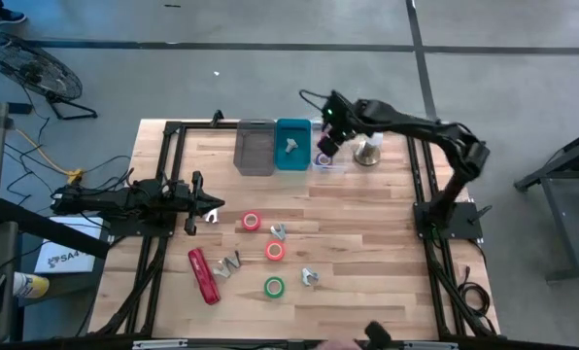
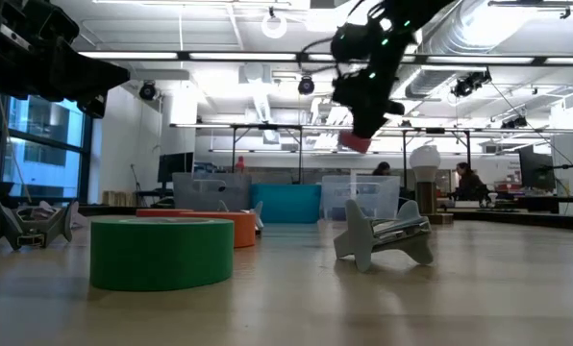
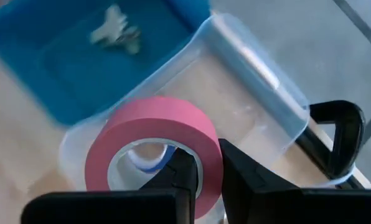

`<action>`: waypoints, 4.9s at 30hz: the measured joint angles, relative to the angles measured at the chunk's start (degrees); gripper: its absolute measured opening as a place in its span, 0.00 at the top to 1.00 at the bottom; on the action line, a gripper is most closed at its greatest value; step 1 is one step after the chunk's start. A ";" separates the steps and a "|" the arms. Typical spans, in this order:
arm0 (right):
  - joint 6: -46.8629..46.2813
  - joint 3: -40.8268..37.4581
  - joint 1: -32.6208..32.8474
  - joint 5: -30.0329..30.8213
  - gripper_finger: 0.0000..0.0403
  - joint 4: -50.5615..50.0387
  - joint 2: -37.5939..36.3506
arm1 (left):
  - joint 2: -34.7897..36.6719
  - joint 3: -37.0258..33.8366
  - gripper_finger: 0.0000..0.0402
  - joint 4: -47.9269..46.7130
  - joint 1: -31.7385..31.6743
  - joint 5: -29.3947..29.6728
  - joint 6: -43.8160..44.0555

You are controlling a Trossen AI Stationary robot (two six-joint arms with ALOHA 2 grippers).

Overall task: Pick and place Stapler, Stapler remover, tape
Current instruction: Put the pink tape into the transparent bin, then put the bottom blue staple remover into the blue bin

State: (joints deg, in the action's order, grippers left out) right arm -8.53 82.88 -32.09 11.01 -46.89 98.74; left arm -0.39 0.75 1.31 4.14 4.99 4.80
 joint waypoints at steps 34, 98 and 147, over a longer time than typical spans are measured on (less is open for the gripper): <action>-6.47 14.44 -9.42 -7.30 0.88 -5.97 25.07 | 0.01 0.00 0.99 -0.01 0.00 0.00 0.00; 18.05 33.65 -7.06 -15.67 0.60 -19.37 24.98 | -0.02 0.00 0.99 -0.01 0.00 0.02 0.00; 24.77 33.63 4.97 -17.20 0.60 -20.92 22.95 | 0.00 0.00 0.99 0.01 0.00 0.00 0.00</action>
State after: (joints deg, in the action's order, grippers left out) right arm 16.24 116.51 -27.12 -6.19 -67.82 121.69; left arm -0.39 0.75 1.32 4.14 4.99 4.80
